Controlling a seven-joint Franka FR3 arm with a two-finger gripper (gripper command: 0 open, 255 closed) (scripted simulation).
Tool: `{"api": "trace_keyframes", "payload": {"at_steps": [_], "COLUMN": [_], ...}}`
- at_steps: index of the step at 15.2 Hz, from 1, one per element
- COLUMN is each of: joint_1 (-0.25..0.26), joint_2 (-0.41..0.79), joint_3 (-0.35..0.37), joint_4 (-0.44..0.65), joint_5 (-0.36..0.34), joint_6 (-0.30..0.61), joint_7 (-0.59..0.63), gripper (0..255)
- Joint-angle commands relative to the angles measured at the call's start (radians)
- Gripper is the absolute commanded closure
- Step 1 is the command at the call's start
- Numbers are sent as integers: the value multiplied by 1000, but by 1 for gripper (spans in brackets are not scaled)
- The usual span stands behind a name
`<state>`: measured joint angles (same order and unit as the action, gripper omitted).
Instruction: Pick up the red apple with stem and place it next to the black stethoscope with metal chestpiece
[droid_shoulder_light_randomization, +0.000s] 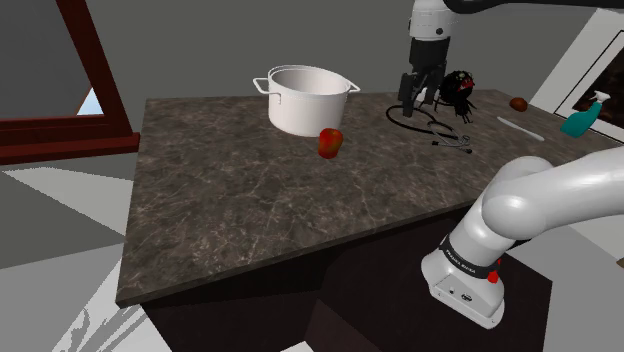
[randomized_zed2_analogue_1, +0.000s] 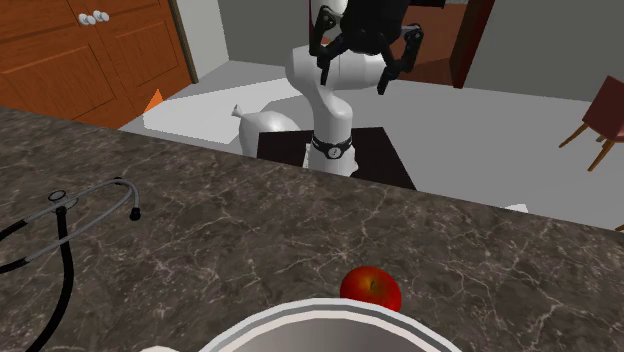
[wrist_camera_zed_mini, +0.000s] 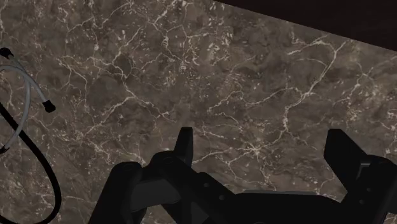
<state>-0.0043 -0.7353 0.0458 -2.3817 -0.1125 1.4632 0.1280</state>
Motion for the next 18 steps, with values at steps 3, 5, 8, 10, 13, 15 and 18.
{"api": "trace_keyframes", "payload": {"at_steps": [3,5,8,10,13,15,18], "joint_1": [-8,-15,-24,-28,-33,-35,-35], "joint_2": [39,83,158,213,302,364,461], "joint_3": [-11,-22,-38,-49,-65,-76,-92], "joint_4": [-19,-33,-43,-43,-32,-18,13], "joint_5": [15,31,55,72,101,124,164], "joint_6": [83,167,290,371,487,561,665], "joint_7": [20,38,61,73,86,91,92], "gripper": [0,0,0,0,0,0,0]}}
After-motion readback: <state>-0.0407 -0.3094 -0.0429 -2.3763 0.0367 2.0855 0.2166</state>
